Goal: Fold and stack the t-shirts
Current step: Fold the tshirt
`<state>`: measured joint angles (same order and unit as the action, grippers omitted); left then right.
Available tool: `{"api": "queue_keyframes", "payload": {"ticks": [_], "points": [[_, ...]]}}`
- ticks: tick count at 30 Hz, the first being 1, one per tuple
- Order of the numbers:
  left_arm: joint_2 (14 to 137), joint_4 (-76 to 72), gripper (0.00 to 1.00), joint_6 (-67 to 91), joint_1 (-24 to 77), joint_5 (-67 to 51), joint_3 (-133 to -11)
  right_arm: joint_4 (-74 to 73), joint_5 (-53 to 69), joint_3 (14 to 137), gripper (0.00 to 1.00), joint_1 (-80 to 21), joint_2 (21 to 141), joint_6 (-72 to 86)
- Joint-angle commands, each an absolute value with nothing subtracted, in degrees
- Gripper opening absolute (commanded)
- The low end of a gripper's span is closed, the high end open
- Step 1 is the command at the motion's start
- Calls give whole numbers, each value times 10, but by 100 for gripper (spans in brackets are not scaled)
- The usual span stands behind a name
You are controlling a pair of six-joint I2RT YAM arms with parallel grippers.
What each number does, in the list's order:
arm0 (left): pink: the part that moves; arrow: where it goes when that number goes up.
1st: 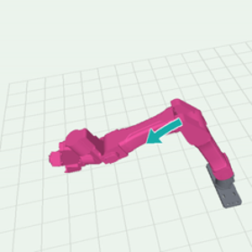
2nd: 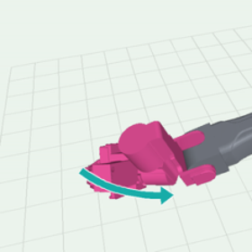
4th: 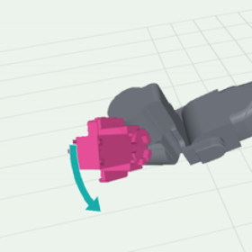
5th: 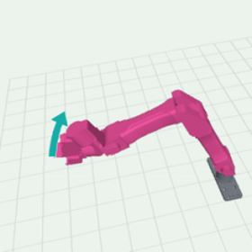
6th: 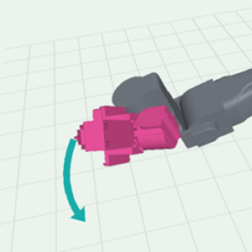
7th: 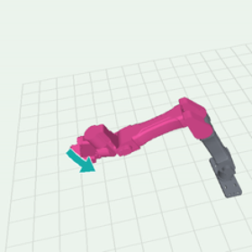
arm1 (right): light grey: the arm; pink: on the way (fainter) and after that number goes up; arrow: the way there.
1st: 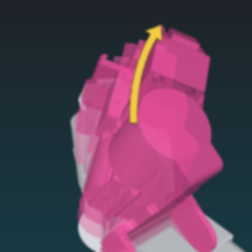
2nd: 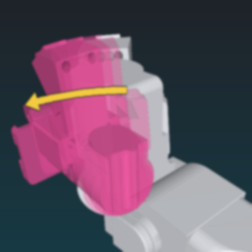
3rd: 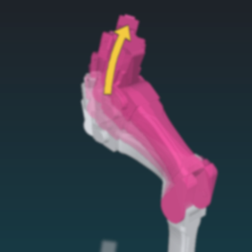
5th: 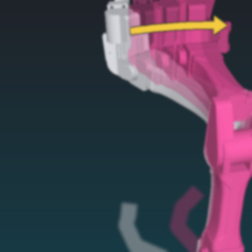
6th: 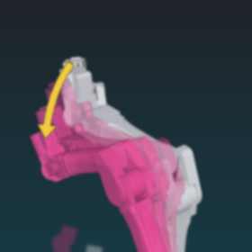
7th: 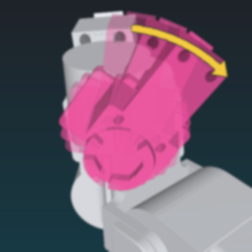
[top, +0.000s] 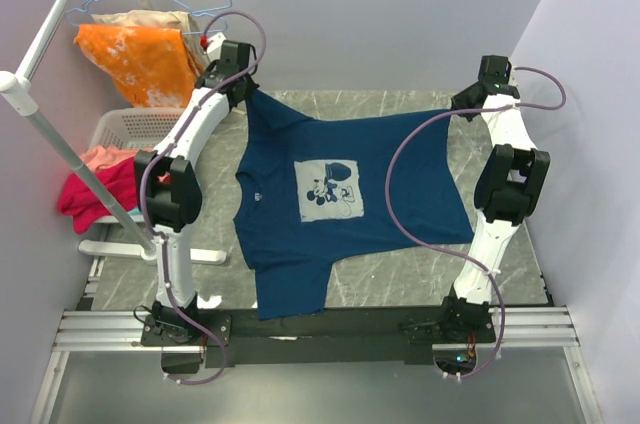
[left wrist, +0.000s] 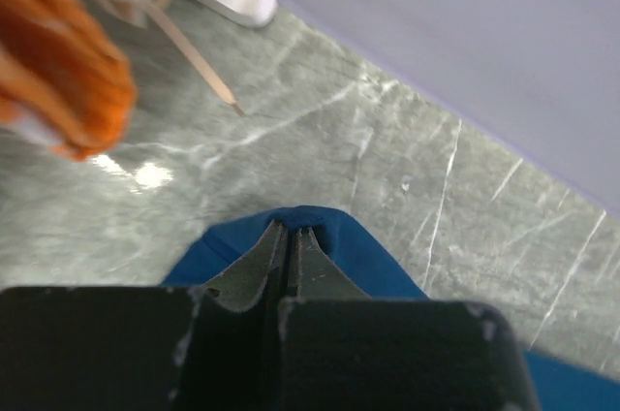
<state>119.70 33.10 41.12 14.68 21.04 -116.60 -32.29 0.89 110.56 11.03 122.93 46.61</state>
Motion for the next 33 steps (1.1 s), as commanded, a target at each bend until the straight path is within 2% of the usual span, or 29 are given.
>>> {"api": "queue_keyframes", "payload": {"ticks": [1, 9, 17, 23, 27, 33], "points": [[1207, 255, 1, 396, 149, 159, -1174, -295, 19, 1120, 0, 117, 1222, 468], [1227, 223, 1, 387, 149, 132, -1199, -297, 29, 1122, 0, 118, 1234, 469], [1196, 266, 1, 381, 153, 111, -1213, -294, 38, 1082, 0, 120, 1202, 466], [1132, 349, 1, 367, 183, 133, -1163, -275, 46, 992, 0, 122, 1146, 472], [1056, 358, 1, 372, 204, 161, -1061, -262, 47, 928, 0, 127, 1106, 472], [968, 388, 1, 401, 220, 192, -975, -250, 49, 869, 0, 128, 1049, 465]]}}
